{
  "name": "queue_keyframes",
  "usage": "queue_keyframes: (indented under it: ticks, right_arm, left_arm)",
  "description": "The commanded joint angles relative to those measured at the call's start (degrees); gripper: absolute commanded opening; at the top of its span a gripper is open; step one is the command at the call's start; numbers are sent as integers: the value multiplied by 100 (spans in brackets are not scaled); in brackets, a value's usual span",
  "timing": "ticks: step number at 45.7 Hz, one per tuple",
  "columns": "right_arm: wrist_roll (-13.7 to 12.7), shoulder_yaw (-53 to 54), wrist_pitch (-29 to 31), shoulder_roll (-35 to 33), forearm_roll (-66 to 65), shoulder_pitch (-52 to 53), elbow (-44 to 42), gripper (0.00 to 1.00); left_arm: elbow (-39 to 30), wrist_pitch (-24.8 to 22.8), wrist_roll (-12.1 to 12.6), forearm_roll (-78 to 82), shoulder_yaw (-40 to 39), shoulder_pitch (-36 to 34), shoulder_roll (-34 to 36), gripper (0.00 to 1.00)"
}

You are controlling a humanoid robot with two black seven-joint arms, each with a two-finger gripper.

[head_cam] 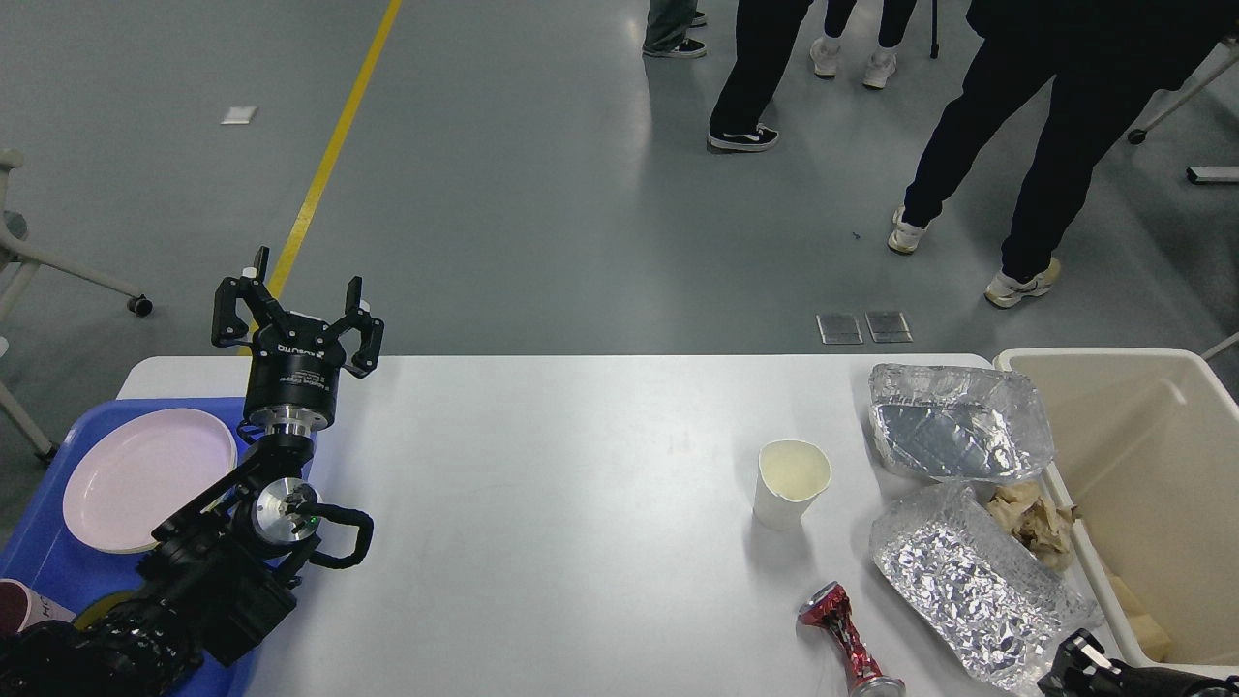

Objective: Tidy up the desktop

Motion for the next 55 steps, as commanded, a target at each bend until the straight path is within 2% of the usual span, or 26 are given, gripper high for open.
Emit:
queue_keyframes:
  ticks: [1, 8, 13, 22, 29, 34, 45, 55]
  right_arm:
    - [-3, -31, 1, -61, -81, -44, -118, 0]
    - [-12, -4, -8, -158, -90, 9, -733, 0]
    - [-12, -4, 123, -526, -99, 263, -927, 0]
    - [-21, 75, 1933, -1739, -494, 1282, -910, 0]
    - [-82, 145, 2576, -2118, -521, 2091, -1357, 0]
    - [-135, 163, 2664, -1917, -590, 2373, -2200, 0]
    - [-30, 136, 2673, -634, -696, 2181, -4898, 0]
    - [14, 145, 2576, 316, -696, 1425, -6314, 0]
  left_arm:
    - [0, 0, 1, 0, 0, 0, 6, 97]
    - [0, 0, 1, 0, 0, 0, -2, 97]
    - [0, 0, 1, 0, 0, 0, 6, 97]
    - [0, 0, 1, 0, 0, 0, -2, 97]
    - [0, 0, 1, 0, 0, 0, -2, 97]
    - [0, 0, 0, 0, 0, 0, -2, 97]
    - [0, 0, 0, 0, 0, 0, -2, 97]
    - [0, 0, 0, 0, 0, 0, -2, 97]
